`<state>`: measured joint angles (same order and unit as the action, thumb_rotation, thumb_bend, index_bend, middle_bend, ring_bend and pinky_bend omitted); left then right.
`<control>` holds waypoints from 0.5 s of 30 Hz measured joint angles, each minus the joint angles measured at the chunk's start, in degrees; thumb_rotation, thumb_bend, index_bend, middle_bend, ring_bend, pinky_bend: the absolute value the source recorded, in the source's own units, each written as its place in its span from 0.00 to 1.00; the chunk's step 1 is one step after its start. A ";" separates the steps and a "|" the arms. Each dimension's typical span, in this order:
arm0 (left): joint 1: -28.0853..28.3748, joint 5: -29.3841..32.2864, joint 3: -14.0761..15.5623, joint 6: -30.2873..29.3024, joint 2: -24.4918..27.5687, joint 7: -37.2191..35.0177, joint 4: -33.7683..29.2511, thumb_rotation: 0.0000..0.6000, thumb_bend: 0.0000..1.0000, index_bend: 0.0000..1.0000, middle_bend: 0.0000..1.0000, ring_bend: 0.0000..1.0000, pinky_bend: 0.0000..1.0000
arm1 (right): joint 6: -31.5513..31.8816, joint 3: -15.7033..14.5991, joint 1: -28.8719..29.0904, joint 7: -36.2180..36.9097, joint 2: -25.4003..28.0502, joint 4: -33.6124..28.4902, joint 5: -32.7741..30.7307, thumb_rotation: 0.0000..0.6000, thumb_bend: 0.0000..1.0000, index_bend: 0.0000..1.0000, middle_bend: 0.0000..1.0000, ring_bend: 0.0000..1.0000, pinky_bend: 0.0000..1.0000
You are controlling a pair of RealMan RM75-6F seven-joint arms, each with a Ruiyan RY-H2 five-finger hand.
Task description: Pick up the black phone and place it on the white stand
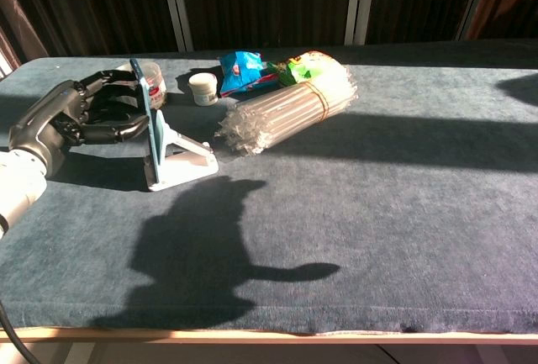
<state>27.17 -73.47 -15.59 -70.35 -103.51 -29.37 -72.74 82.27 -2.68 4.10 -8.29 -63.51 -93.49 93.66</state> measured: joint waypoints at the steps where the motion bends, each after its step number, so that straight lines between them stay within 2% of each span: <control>1: 0.01 -0.12 0.05 0.18 0.09 -0.26 0.09 1.00 0.46 0.70 0.92 0.58 0.21 | 0.04 0.03 -0.01 0.02 0.00 0.00 -0.01 1.00 0.24 0.00 0.00 0.00 0.00; 7: 0.15 -0.32 -0.02 0.91 0.06 -1.62 1.14 1.00 0.44 0.66 0.83 0.51 0.19 | 0.10 0.05 -0.03 0.16 0.06 0.00 0.00 1.00 0.24 0.00 0.00 0.00 0.00; 15: 0.47 -1.32 -0.14 0.05 -1.19 -1.88 3.73 1.00 0.45 0.65 0.80 0.49 0.19 | 0.29 0.03 -0.08 0.37 0.17 0.02 0.13 1.00 0.24 0.00 0.00 0.00 0.00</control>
<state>27.64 -74.79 -15.72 -70.30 -104.70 -31.25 -69.01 82.56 -2.65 4.01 -7.92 -63.35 -93.47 93.79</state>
